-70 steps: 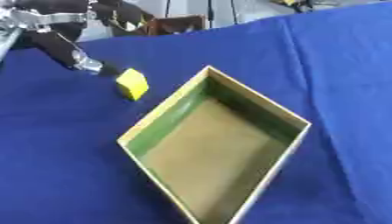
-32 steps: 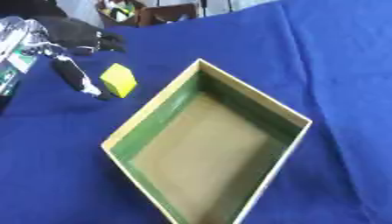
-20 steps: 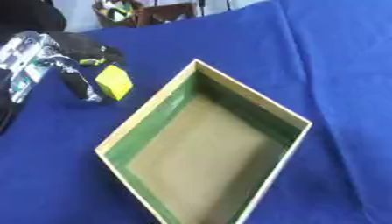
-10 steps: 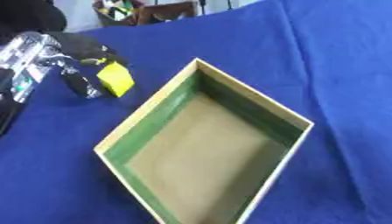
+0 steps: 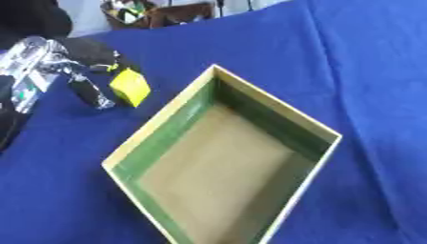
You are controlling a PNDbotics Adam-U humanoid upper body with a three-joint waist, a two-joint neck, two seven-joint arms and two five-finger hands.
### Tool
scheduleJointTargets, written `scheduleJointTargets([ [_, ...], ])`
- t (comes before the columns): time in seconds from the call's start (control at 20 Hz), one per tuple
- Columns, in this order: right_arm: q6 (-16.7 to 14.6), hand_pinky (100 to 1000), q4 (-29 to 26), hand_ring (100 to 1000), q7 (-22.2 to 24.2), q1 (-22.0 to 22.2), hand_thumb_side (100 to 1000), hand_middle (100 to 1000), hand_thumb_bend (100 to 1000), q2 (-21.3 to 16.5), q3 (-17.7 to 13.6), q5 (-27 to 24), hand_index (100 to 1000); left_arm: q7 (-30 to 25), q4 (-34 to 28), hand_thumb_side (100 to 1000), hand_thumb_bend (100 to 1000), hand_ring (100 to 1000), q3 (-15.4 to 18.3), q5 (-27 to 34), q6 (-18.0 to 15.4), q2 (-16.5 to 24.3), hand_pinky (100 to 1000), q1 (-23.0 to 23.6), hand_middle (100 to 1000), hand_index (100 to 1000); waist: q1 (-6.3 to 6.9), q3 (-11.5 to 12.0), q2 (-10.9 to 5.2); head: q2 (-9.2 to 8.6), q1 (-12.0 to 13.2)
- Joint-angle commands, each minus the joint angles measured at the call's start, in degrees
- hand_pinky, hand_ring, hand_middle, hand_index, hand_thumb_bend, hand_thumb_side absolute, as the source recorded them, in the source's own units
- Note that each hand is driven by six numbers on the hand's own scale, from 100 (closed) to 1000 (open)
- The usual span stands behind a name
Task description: Pick up objects on the table and place them in the box.
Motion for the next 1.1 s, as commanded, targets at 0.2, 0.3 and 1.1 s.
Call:
scheduleJointTargets([
  [0.2,0.41,513,-1.25,579,-0.31,-0.18,633,529,280,-0.64,-0.73,0.47,680,-5.08,-0.83,244,100,614,0.75,-0.25,-4.30,1.12,521,-0.80,575,479,-0.44,0.01,-1.60,-0.37,0.06],
  [0.3,0.48,514,-1.25,580,-0.41,-0.13,645,529,290,-0.61,-0.78,0.50,680,-4.00,-0.89,244,100,598,0.87,0.26,-3.81,1.14,499,-0.73,546,424,-0.48,0.02,-1.74,-0.36,0.05],
  [1.1,0.80,518,-1.25,584,-1.43,0.35,693,531,319,-0.55,-0.99,0.24,678,6.70,-3.18,254,100,482,1.19,4.57,-0.93,2.27,351,0.42,388,333,-1.44,1.09,-3.66,0.63,-0.24],
])
